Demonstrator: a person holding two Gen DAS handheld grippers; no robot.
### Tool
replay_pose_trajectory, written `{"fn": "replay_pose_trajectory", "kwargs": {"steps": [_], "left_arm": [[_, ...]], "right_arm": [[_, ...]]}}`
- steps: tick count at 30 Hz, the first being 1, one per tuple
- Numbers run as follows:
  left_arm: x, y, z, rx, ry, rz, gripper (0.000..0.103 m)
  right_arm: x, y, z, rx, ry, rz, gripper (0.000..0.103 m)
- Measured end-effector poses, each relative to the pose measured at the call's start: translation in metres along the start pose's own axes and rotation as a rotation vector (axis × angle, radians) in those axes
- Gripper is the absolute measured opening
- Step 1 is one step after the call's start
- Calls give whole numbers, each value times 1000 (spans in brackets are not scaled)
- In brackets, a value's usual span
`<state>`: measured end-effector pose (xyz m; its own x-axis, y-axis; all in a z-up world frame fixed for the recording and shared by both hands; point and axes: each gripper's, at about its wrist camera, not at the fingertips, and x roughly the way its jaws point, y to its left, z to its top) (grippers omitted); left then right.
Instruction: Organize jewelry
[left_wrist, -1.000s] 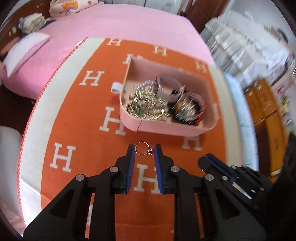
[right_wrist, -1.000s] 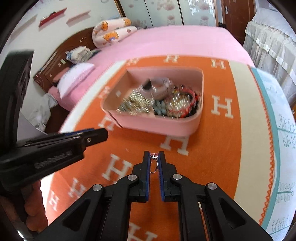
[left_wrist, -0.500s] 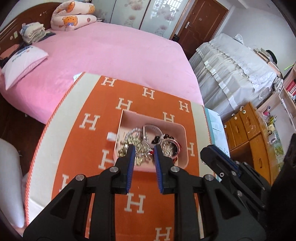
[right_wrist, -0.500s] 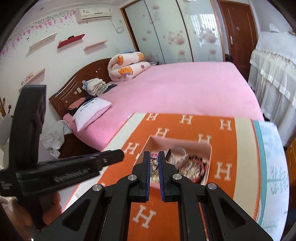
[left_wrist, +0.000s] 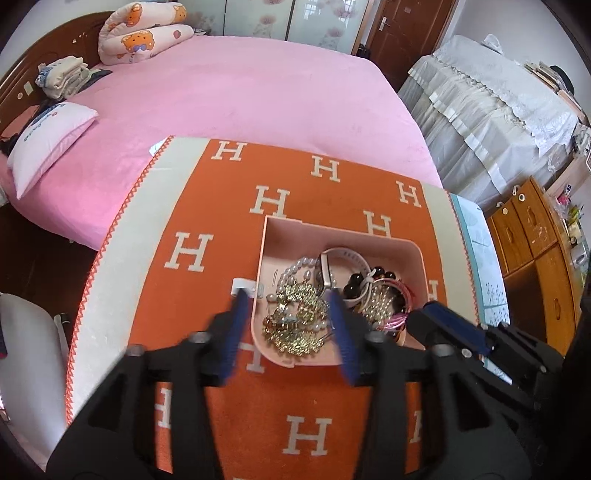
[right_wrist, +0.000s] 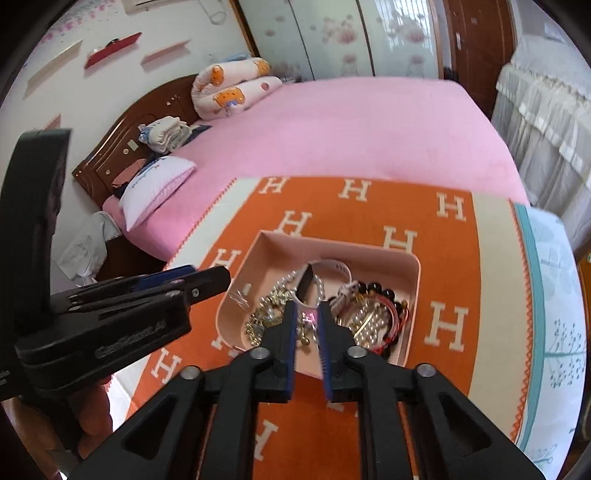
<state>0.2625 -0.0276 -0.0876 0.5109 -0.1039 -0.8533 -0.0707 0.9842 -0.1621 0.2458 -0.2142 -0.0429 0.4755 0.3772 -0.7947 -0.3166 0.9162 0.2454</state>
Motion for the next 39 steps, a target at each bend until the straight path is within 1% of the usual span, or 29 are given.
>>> {"fn": "replay_pose_trajectory", "kwargs": {"steps": [2,3,8,13,19,23,32,34,36,39], "left_arm": [[-2,3,-3,7,-5,12,53],[-2,4,-4,14,-4,21,53],[-7,14,-10,-3,5,27,58],[-19,19,-16,7,-1,34,62],[-40,21,-23,16,-15,21,71],[-56,20,-32,41,-16,13,77],[-101,26,-59,66,-19,-18,78],[-111,30,-67,79,-14,-17,78],[-120,33,-76,87,-1,-20,78],[-131,38,-89,97,18,-23,78]], "right_arm": [[1,-4,-3,21,-2,3,27],[1,-5,-3,29,-5,5,27],[-4,-5,-5,53,-11,16,27],[-15,2,-10,61,-11,13,27],[-32,12,-20,79,-13,9,27],[-45,20,-28,90,-11,7,27],[-83,42,-51,90,1,-26,28],[-95,49,-57,79,-12,-38,30],[-105,55,-65,78,-21,-50,34],[-118,61,-76,86,-18,-52,35]]}}
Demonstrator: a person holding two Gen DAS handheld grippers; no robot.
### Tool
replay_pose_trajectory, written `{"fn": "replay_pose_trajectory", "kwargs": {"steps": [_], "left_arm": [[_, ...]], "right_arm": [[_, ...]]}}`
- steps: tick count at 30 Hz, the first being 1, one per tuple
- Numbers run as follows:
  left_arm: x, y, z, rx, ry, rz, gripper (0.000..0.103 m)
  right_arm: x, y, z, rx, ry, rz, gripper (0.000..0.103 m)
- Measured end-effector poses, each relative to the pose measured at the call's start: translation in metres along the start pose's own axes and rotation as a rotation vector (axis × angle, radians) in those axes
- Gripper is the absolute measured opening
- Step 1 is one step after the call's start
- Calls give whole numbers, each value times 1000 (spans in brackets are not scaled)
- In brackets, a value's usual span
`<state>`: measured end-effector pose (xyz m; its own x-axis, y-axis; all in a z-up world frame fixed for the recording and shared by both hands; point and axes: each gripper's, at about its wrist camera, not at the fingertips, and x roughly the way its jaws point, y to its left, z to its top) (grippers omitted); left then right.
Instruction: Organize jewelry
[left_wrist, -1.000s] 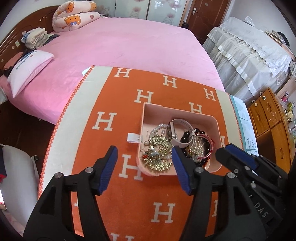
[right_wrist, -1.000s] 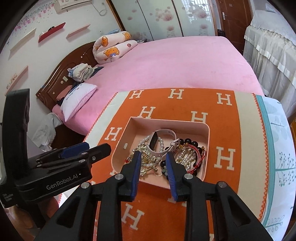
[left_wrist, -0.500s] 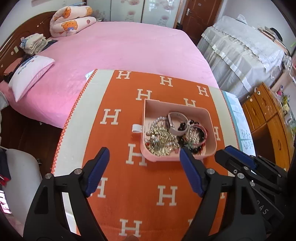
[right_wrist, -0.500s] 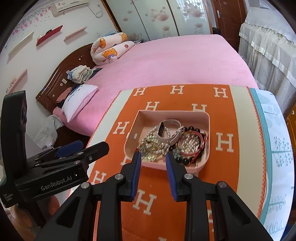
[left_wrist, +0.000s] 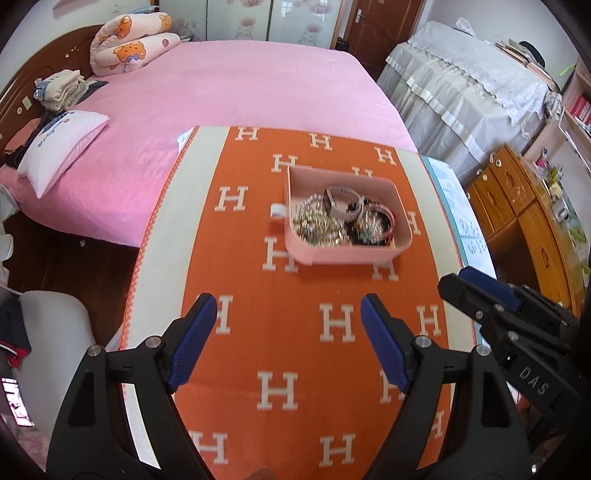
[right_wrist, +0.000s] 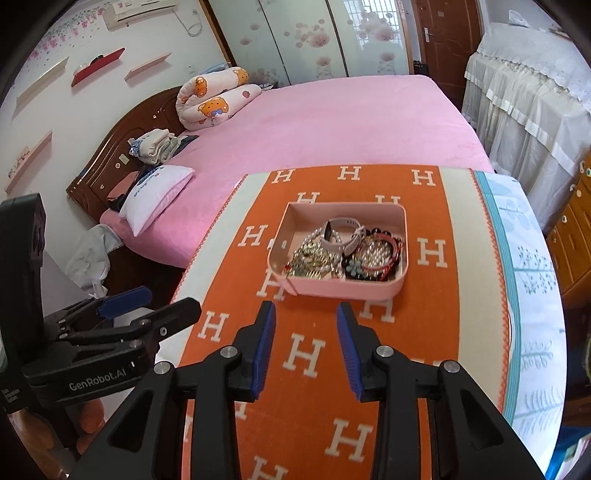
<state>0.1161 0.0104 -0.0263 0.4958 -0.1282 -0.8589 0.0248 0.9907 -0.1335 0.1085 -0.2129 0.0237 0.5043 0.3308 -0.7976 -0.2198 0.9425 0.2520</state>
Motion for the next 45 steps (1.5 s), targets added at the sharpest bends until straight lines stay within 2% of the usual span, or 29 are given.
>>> {"fn": "replay_pose_trajectory", "kwargs": {"steps": [6,10,15,19,26,28,30,37,45], "left_arm": [[-24,-1,-21,19,22,-4,78],[-39,-5,-29,27,17,19,78],[-51,-7,-40,1,3,62,78],[-54,-13,-56,6,25,82,78],[-66,-23,-67,36,21,64,78],[-73,-26,-70,43,9,52,78],[-79,-29,-73,54,5,42,78],[-92,-44,-82,107,5,51,78],[-99,-53,-86,120,5,58,78]], "right_arm": [[-31,10,-26,20,7,-12,35],[-50,12,-43,41,21,-24,36],[-66,15,-63,58,38,-64,45],[-72,19,-77,67,61,-72,46],[-89,29,-90,56,59,-106,47],[-96,29,-94,61,55,-115,49],[-103,30,-98,67,52,-121,57],[-131,29,-110,93,19,-150,57],[-143,25,-116,111,23,-155,57]]}}
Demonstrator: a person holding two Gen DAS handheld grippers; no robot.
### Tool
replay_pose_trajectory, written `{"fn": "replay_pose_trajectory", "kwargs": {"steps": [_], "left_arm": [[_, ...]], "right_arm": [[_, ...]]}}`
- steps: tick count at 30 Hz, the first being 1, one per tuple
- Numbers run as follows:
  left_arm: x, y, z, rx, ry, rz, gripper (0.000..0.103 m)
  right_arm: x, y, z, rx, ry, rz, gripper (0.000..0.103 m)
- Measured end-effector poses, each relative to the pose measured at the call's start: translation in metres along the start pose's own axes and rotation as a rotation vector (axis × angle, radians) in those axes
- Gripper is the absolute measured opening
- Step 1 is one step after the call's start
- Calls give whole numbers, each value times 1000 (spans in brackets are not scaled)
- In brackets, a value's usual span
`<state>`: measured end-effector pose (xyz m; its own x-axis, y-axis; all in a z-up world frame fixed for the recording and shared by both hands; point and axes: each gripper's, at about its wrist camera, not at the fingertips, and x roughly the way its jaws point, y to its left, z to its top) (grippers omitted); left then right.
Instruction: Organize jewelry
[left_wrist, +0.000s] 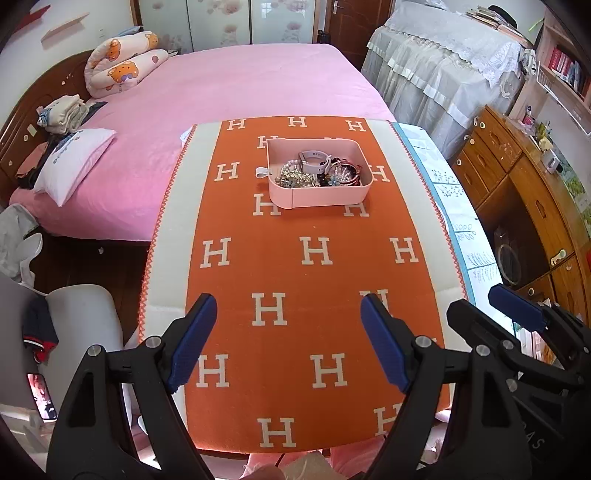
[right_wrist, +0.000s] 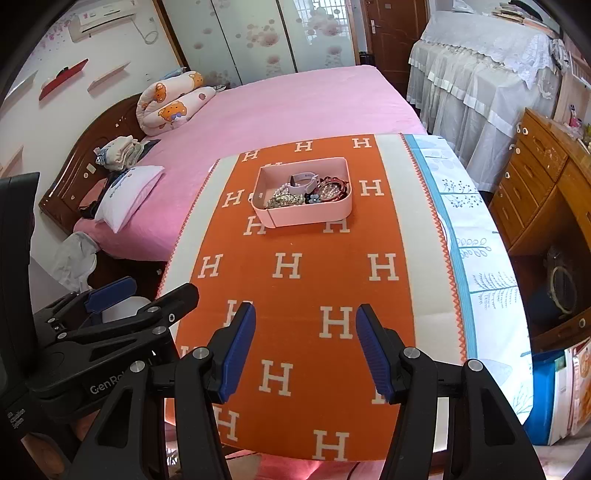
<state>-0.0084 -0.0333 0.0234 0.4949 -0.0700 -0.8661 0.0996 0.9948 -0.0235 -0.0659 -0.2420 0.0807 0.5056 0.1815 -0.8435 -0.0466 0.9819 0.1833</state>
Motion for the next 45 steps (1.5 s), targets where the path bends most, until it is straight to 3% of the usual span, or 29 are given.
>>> {"fn": "replay_pose_trajectory", "kwargs": {"steps": [13,45], "left_arm": [[-12,-13,8,2,-15,38,78],[-4,-18,5,-2,7,41,78]], "right_arm": [[-9,-13,13,-11,-10,11,57],[-6,-18,11,-10,7,17,57]]}}
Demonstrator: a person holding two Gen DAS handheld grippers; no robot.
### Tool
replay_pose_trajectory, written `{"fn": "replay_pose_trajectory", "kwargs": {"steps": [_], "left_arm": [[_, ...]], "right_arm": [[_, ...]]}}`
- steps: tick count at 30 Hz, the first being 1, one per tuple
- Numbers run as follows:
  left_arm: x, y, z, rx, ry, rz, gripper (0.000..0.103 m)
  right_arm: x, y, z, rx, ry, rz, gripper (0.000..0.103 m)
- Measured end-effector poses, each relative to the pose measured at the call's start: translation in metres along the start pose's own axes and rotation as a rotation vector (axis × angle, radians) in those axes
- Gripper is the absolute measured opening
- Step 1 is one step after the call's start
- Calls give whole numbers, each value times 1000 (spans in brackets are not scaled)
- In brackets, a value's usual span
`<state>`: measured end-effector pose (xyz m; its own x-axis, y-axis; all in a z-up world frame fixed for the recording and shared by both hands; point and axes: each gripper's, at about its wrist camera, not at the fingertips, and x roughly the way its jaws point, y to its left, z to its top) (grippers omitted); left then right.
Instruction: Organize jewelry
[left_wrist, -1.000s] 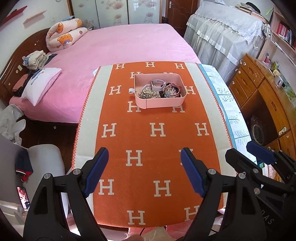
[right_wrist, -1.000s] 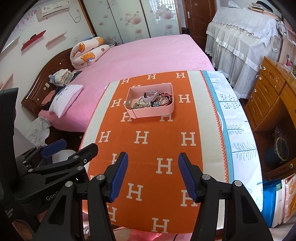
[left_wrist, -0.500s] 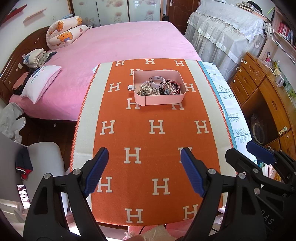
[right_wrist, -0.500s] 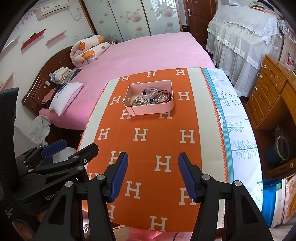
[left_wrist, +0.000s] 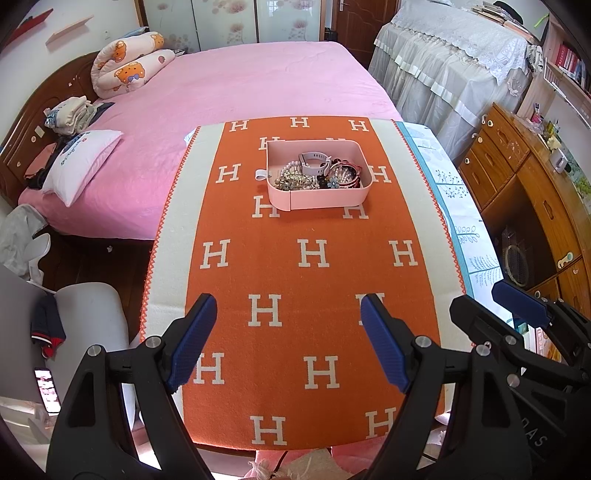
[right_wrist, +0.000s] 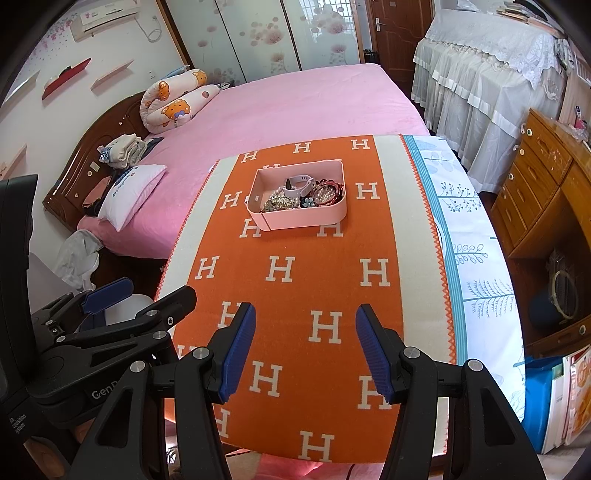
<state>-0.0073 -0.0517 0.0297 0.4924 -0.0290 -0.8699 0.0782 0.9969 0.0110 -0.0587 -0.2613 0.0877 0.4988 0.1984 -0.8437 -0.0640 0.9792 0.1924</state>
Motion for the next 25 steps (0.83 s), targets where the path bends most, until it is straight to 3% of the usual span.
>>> {"fn": "replay_pose_trajectory", "kwargs": {"steps": [25], "left_arm": [[3,7,0,-3,9,8,78]], "right_arm": [[4,2,1,0,4,2,57]]}}
